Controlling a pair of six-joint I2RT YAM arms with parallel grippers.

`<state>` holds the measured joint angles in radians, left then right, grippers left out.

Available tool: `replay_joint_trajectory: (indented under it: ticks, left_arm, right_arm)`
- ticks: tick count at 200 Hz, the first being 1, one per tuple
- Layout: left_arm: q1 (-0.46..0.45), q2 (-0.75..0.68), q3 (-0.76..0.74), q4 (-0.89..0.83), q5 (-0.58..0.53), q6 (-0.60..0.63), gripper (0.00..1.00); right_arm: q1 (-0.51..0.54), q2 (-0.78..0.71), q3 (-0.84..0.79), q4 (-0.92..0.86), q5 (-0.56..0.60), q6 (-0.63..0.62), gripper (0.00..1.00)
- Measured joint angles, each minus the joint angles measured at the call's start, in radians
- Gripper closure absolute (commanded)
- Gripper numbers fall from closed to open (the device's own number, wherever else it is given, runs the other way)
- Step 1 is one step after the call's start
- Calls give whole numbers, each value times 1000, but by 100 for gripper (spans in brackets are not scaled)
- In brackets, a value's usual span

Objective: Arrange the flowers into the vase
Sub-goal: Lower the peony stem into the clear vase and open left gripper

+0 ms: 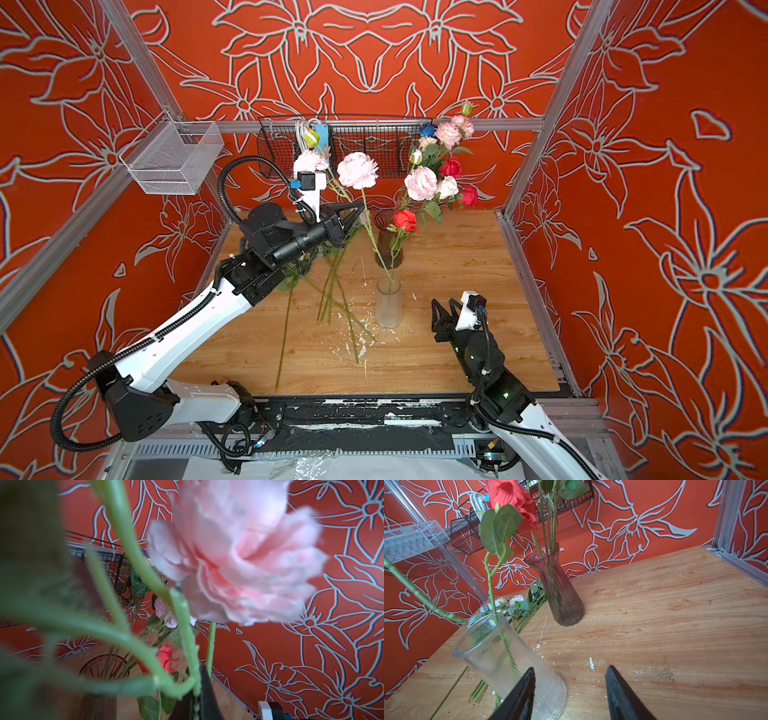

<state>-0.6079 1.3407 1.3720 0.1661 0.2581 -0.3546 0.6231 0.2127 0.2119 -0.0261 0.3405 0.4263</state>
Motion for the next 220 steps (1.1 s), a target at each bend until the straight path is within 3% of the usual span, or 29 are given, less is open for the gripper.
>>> replay_joint_trajectory:
  ticks: [74, 96, 128, 149, 182, 220]
  left_arm:
    - [-18, 101, -180, 22, -30, -11, 100]
    - [-43, 106, -218, 11, -39, -8, 89]
    - [-63, 106, -220, -4, -38, 8, 55]
    - [-67, 95, -225, -37, -45, 15, 43]
    - [-67, 11, -238, -145, -101, 24, 34]
    - [-67, -199, -352, -235, -222, 23, 26]
  right_arm:
    - [0, -6, 0, 0, 0, 0, 44]
    - [0, -6, 0, 0, 0, 0, 44]
    - [0, -5, 0, 0, 0, 0, 44]
    - [0, -5, 0, 0, 0, 0, 44]
    - [0, -6, 0, 0, 0, 0, 44]
    - [0, -6, 0, -1, 0, 1, 44]
